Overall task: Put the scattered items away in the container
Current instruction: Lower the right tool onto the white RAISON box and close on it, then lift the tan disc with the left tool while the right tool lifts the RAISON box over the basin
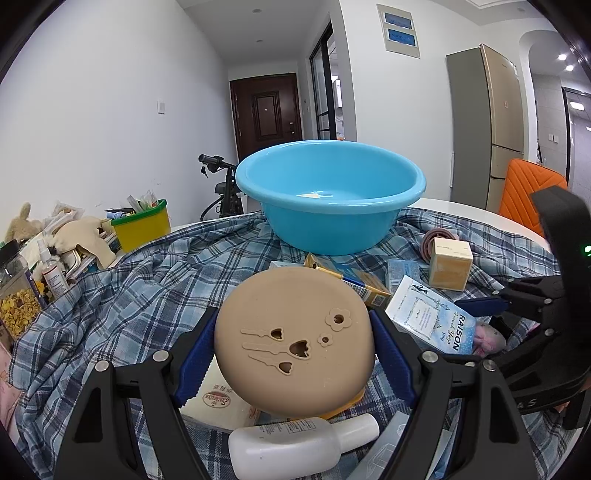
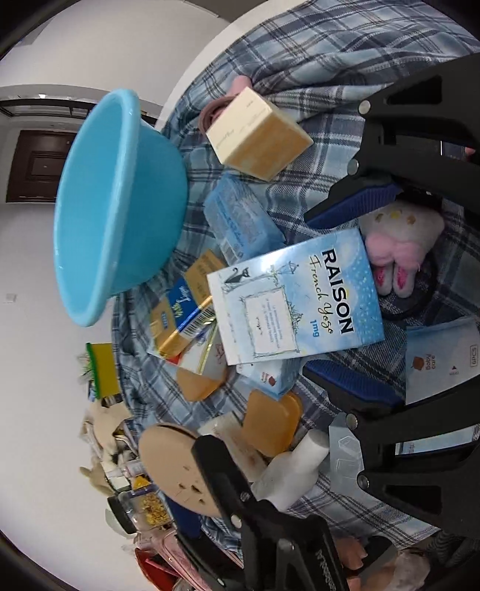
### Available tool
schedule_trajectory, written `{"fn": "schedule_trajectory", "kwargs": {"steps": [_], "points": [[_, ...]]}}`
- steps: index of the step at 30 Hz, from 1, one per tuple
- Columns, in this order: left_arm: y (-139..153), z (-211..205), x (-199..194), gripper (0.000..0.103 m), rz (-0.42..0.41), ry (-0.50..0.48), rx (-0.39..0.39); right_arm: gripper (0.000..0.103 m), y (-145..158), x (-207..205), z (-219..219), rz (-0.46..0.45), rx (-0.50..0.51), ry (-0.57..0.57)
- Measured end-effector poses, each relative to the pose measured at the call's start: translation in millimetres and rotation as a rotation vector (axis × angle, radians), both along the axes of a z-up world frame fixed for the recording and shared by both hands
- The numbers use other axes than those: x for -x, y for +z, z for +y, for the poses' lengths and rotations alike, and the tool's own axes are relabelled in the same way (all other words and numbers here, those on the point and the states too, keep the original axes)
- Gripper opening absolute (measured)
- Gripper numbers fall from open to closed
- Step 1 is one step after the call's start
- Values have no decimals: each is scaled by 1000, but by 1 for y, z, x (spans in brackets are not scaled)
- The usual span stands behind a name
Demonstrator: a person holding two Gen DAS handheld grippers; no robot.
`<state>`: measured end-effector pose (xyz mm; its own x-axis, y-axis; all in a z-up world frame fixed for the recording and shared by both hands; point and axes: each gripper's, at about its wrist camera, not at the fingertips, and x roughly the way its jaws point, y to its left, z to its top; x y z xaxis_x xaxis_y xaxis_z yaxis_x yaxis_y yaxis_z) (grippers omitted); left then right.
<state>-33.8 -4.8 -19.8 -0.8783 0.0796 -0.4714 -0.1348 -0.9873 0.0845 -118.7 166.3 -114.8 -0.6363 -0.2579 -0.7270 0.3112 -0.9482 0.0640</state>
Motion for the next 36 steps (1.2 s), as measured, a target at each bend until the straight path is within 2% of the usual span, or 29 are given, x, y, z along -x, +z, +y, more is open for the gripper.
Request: {"fn": "schedule_trajectory", "kwargs": {"steps": [2,3,6,11,19,27,32,36], "points": [[0,0,0,82,0,0,-1,59,-1,1,1,-4,-7,-5],[0,0,0,82,-1,-1,-1,58,-1,2,1,-5,-17,-13],[-1,0,0,82,-3,-1,-2,58,0,0,0,10,-38,-29],[-1,0,-1,82,0,6,-8,58,12,-12,10,98,-29,-102],[1,-3,-3,82,11,26,-11,58,31,-41,26,266,-68,-327],[3,-11,-3,82,20,74,-27,58,32,-46,38,266,-34,-406],[1,-8,1,82,3,90,3,58,32,-39,37,241,-50,-413],[5,-2,5,82,-25,87,17,58,46,-39,40,238,-17,-419]]}}
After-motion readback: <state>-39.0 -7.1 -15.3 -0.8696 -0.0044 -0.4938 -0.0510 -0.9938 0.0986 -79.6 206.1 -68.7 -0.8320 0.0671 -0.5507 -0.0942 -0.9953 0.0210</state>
